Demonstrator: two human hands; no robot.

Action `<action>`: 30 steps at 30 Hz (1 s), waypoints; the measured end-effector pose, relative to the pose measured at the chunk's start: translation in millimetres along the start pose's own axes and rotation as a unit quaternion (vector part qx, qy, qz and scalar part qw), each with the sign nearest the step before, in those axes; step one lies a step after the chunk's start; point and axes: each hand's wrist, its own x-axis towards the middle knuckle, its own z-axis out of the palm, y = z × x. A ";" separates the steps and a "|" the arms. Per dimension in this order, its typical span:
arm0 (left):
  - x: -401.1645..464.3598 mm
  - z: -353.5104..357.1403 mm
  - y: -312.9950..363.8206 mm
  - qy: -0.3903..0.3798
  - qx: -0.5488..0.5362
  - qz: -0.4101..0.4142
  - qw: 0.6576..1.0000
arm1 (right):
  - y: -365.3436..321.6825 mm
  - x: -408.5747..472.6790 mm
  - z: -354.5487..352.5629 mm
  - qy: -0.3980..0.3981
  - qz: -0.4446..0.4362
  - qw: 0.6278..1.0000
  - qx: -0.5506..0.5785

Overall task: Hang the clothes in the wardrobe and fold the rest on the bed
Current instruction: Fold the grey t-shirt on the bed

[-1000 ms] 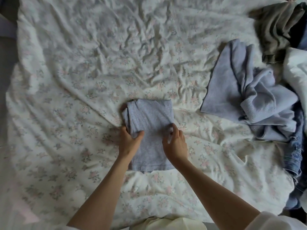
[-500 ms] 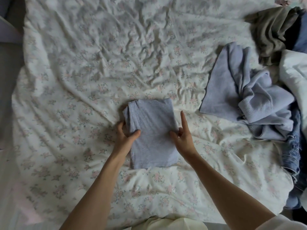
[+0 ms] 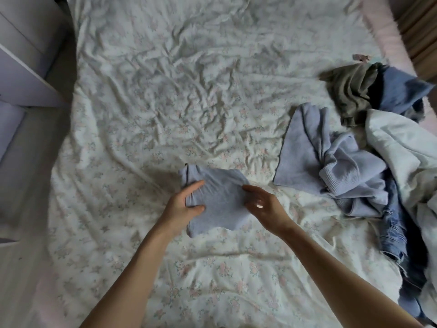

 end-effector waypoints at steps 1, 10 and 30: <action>-2.6 -0.4 10.1 0.020 0.024 0.010 0.999 | -7.0 -1.6 -3.1 0.006 -0.021 0.999 -0.044; -46.0 -3.2 90.7 0.209 0.422 0.152 0.869 | -77.1 -23.3 -37.5 0.143 -0.219 0.922 -0.287; -237.6 -34.1 135.1 0.361 -0.026 0.151 0.920 | -214.6 -147.4 -0.5 0.155 -0.397 0.902 0.068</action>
